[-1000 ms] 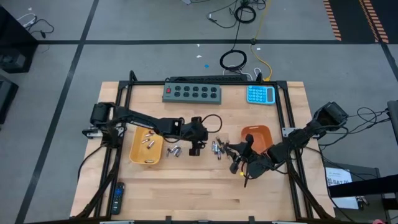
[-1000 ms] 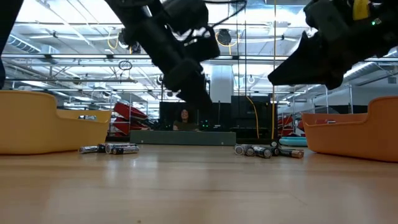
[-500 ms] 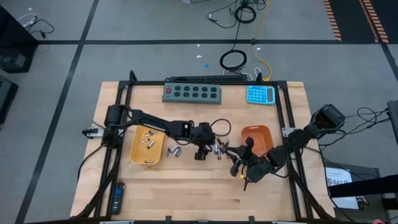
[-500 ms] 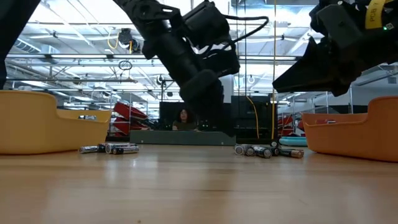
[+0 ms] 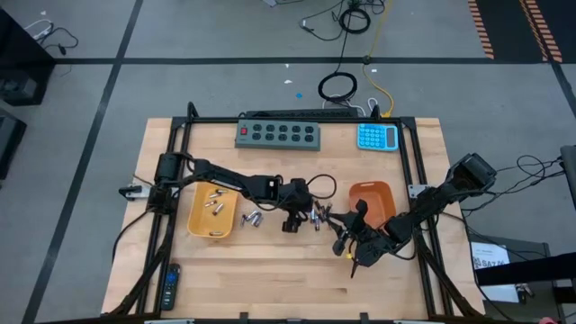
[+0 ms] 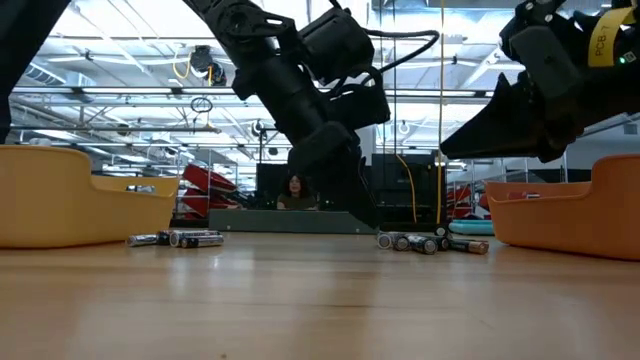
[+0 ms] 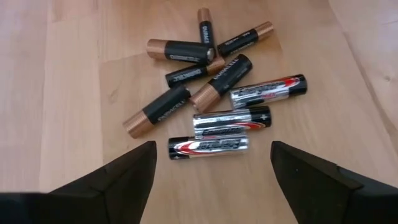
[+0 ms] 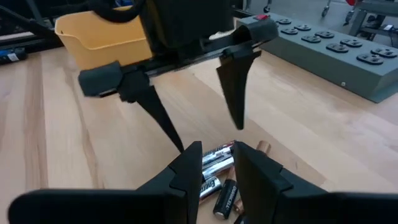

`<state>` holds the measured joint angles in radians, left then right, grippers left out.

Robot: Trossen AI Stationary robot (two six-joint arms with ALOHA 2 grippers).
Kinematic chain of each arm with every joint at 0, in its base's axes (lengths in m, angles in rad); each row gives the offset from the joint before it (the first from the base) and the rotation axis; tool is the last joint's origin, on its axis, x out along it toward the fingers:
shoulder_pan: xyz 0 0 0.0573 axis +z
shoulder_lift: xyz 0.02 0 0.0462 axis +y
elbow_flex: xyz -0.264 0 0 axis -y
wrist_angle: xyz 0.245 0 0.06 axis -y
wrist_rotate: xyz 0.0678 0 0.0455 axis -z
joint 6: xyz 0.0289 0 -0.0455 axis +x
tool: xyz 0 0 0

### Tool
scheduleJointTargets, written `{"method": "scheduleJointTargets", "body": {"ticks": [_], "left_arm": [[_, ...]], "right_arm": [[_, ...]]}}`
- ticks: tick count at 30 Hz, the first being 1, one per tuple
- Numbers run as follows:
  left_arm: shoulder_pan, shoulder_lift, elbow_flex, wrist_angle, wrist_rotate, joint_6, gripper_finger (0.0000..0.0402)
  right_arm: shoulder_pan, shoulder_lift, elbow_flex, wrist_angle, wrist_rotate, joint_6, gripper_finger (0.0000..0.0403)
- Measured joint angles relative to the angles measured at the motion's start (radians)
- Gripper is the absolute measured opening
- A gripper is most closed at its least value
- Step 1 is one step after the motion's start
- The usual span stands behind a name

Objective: Sort batteries
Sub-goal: Put the silver battery into the yellow bin

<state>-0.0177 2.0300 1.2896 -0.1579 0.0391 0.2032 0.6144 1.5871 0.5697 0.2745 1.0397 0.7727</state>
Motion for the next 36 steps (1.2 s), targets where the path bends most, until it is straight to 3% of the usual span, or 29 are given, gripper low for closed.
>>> {"method": "scheduleJointTargets", "body": {"ticks": [8,31,36], "left_arm": [[-0.003,0.000,0.008,0.017,-0.033,0.022,0.0341],[0.017,0.101,0.059,-0.009,0.027,0.013,0.0341],[0.018,0.103,0.060,-0.024,0.031,0.008,0.0304]], "right_arm": [[-0.006,0.007,0.000,0.007,0.003,-0.012,0.0084],[-0.004,0.031,0.000,0.011,0.003,-0.004,0.0084],[-0.004,0.031,0.000,0.006,0.003,0.001,0.0084]]}}
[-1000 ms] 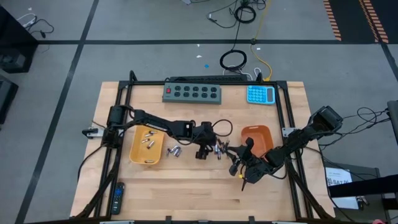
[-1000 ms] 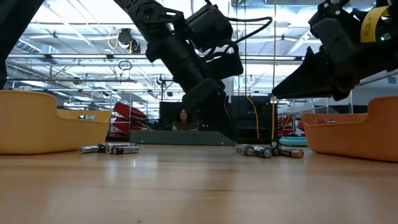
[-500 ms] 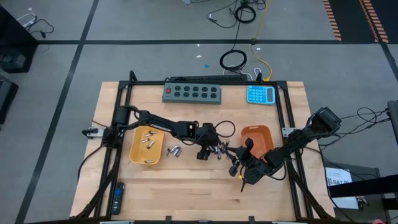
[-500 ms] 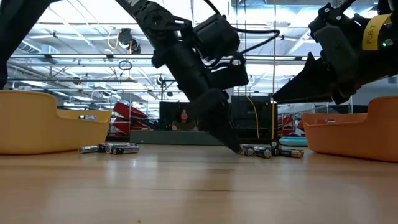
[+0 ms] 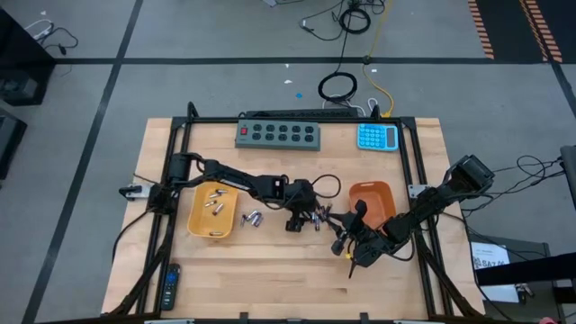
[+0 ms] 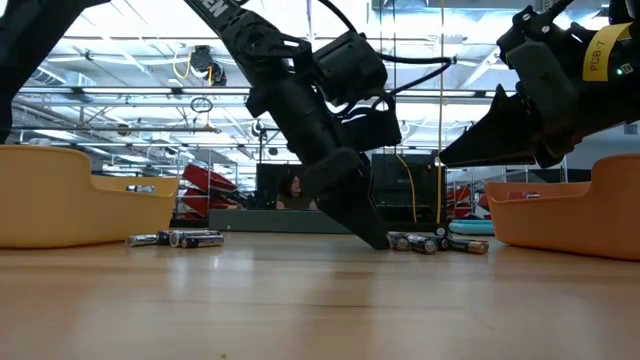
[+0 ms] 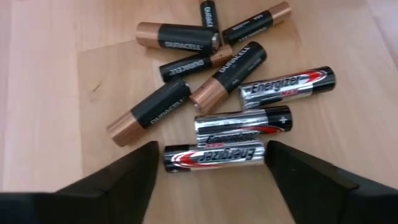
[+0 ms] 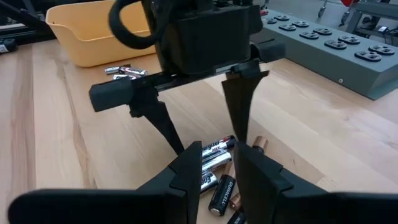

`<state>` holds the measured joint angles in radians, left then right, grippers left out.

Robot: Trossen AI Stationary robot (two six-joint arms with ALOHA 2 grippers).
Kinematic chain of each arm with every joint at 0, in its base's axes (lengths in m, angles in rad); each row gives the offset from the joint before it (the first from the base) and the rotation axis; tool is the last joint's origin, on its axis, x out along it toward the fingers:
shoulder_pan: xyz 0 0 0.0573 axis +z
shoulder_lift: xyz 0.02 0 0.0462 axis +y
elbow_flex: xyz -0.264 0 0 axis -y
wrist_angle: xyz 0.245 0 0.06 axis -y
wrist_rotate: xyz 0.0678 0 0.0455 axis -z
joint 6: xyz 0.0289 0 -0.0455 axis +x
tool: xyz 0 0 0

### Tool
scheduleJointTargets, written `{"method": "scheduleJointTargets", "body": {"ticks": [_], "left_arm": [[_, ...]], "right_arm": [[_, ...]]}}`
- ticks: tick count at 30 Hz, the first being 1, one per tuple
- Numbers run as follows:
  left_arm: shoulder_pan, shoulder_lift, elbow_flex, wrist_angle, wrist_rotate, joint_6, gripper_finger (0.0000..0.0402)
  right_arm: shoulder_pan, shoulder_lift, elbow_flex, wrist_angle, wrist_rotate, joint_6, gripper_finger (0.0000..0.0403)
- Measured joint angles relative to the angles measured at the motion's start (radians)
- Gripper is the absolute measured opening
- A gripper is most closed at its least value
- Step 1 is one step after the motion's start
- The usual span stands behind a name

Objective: Sort batteries
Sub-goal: Put the silver battery into the yellow bin

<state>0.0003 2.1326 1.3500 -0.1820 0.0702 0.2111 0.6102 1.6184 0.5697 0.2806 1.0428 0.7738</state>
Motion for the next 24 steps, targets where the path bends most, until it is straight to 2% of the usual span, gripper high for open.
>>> {"method": "scheduleJointTargets", "body": {"ticks": [4,5,11,15,19,24], "left_arm": [[-0.002,0.000,0.000,-0.019,-0.001,0.002,0.0223],[-0.002,0.000,0.001,-0.026,-0.004,0.004,0.0216],[-0.002,-0.012,-0.001,-0.060,-0.024,-0.088,0.0216],[0.000,-0.050,-0.005,-0.131,-0.038,-0.169,0.0216],[-0.018,-0.115,-0.010,-0.273,-0.044,-0.248,0.0216],[-0.085,-0.243,-0.007,-0.476,-0.171,-0.307,0.0216]], "right_arm": [[0.000,0.000,0.000,0.003,0.000,0.010,0.0084],[-0.001,0.000,0.000,0.011,0.000,0.011,0.0084],[-0.002,0.000,0.000,0.076,0.000,-0.053,0.0084],[-0.018,0.000,0.000,0.081,-0.001,-0.154,0.0084],[-0.041,-0.006,0.000,0.101,-0.079,-0.254,0.0084],[-0.082,-0.016,0.000,0.113,-0.157,-0.346,0.0084]]}}
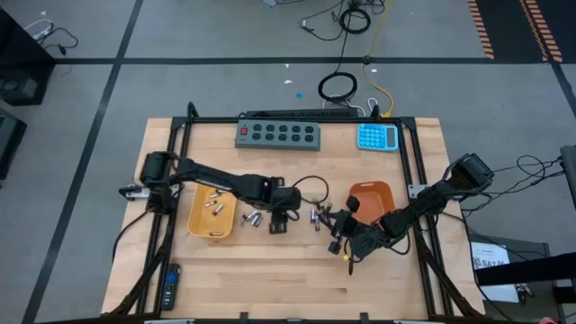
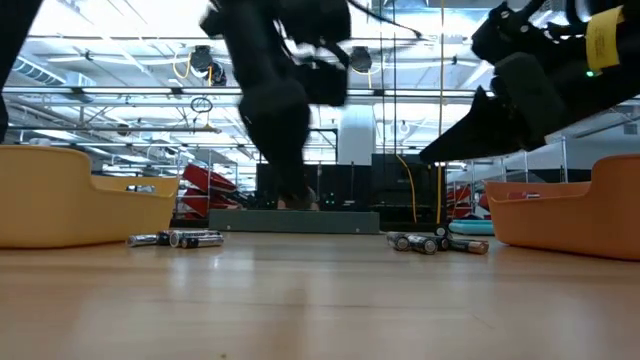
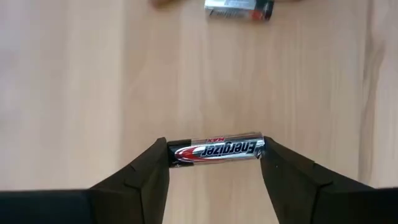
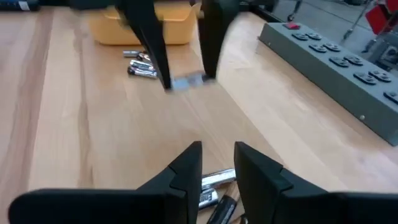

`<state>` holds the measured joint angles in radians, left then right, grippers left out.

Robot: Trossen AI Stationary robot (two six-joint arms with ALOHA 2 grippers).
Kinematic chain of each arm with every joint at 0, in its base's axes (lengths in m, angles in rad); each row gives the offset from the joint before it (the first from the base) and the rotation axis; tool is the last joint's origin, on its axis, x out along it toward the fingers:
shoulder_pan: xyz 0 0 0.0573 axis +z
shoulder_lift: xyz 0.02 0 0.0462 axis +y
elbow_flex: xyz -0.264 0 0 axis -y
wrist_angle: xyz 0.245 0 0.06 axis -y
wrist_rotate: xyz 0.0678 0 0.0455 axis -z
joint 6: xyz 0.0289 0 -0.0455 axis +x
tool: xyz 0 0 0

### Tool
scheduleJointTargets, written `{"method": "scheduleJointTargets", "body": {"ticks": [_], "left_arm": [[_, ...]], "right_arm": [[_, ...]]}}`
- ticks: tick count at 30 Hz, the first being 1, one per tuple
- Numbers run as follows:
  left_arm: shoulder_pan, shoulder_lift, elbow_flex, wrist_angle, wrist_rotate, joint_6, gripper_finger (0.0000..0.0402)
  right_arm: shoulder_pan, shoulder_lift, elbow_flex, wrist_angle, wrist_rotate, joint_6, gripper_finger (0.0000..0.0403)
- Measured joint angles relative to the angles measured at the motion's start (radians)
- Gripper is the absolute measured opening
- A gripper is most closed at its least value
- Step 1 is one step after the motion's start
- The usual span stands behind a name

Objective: Sort batteries
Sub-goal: Put the silver battery into the yellow bin

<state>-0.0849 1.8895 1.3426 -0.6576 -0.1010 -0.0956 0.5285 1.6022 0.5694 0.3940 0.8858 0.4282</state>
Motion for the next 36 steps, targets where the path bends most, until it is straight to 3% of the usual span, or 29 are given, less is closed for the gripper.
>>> {"method": "scheduleJointTargets", "body": {"ticks": [8,21,31,36], "left_arm": [[-0.060,-0.216,-0.101,-0.270,-0.142,-0.197,0.0216],[-0.064,-0.503,-0.507,-0.263,-0.138,-0.450,0.0216],[-0.047,-0.550,-0.645,-0.266,-0.078,-0.476,0.0216],[-0.047,-0.550,-0.655,-0.263,-0.079,-0.520,0.0216]], "right_arm": [[0.004,-0.002,0.001,-0.012,-0.055,0.024,0.0084],[0.043,-0.001,0.001,-0.015,-0.050,0.053,0.0084],[0.043,-0.001,0.001,-0.030,-0.049,0.058,0.0084],[0.042,-0.001,0.001,-0.030,-0.049,0.058,0.0084]]}}
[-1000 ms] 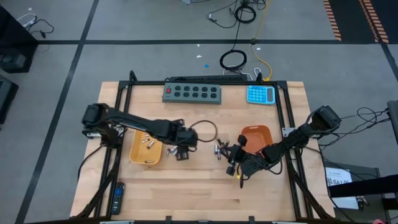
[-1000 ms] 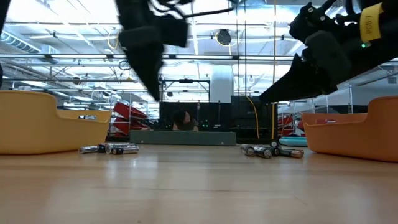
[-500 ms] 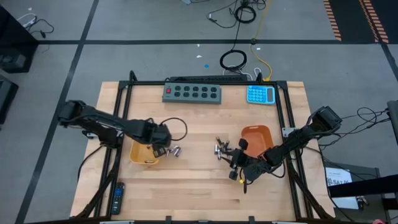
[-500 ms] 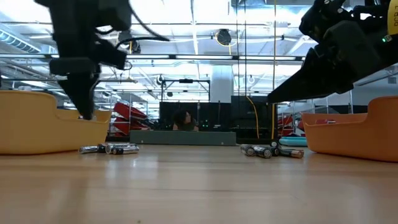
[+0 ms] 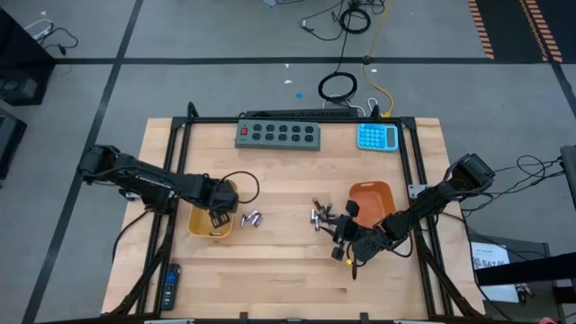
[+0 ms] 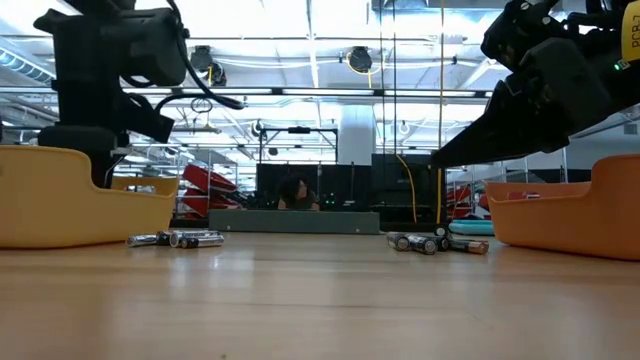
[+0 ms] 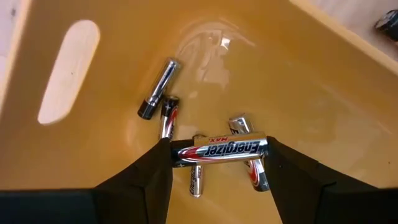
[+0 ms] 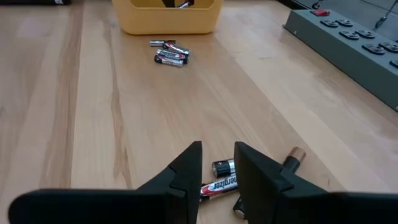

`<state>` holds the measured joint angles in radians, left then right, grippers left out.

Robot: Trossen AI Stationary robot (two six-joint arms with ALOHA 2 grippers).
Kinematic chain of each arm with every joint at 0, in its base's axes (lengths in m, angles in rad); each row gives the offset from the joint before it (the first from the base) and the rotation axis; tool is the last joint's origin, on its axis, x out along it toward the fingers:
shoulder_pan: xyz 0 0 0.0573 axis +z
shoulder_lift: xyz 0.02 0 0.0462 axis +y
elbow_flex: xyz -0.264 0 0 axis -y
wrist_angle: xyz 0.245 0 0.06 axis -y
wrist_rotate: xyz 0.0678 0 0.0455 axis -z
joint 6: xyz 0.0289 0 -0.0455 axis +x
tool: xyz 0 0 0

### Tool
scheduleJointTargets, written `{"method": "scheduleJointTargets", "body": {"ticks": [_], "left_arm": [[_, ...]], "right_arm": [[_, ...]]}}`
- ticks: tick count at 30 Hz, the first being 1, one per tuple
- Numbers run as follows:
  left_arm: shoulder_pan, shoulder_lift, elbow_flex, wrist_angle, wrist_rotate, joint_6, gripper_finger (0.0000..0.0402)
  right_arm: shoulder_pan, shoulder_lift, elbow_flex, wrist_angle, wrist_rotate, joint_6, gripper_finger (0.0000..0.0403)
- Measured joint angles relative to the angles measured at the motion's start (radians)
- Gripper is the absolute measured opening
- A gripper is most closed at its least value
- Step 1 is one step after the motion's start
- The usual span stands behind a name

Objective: Sort batteries
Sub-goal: Put the silver battery into the yellow bin

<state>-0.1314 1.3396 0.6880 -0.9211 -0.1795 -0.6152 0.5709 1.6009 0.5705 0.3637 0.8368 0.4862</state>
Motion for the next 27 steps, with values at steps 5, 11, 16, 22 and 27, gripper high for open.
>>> {"method": "scheduleJointTargets", "body": {"ticks": [5,11,16,22,27], "left_arm": [[0.000,0.000,0.000,-0.002,-0.003,-0.006,0.0286],[0.000,0.000,0.000,-0.003,-0.018,0.004,0.0315],[-0.002,0.000,0.007,-0.009,-0.016,0.018,0.0283],[-0.022,0.000,0.088,-0.008,-0.017,0.024,0.0278],[-0.045,0.001,0.184,0.004,-0.068,0.030,0.0278]], "right_arm": [[0.000,0.000,0.000,-0.003,0.000,0.000,0.0084],[-0.001,0.000,0.000,-0.003,0.000,0.000,0.0084],[0.000,0.000,0.000,-0.003,-0.002,0.011,0.0084],[0.012,0.000,0.000,-0.016,-0.009,0.048,0.0084],[0.031,0.000,0.000,-0.061,-0.016,0.096,0.0084]]}}
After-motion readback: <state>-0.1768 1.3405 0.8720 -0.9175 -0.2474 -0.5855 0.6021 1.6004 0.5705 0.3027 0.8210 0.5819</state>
